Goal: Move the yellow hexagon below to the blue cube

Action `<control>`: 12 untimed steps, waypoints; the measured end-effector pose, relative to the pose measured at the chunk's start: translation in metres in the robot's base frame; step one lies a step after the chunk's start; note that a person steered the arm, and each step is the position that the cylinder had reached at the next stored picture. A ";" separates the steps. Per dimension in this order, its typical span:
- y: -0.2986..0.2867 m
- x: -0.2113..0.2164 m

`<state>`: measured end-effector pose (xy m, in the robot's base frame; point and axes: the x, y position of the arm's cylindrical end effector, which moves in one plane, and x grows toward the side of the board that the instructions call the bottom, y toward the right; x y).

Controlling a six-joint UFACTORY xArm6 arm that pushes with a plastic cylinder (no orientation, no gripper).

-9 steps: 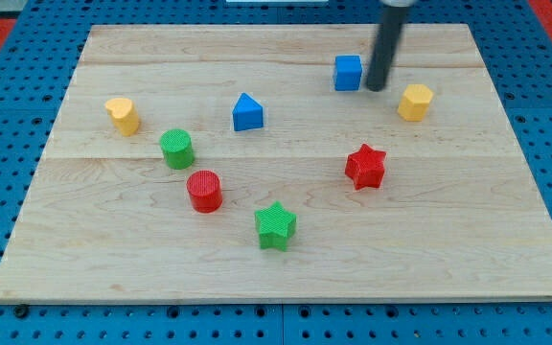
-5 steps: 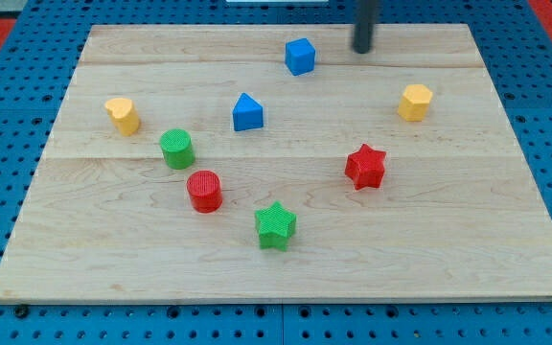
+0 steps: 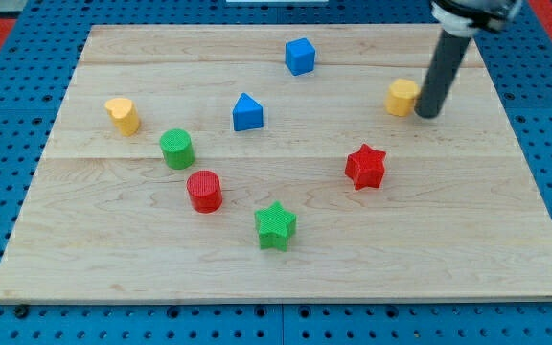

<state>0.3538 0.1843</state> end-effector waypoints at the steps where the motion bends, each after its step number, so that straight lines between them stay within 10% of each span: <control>1: 0.009 -0.031; 2: -0.087 -0.014; 5: -0.047 0.042; 11: -0.302 -0.014; 12: -0.236 -0.035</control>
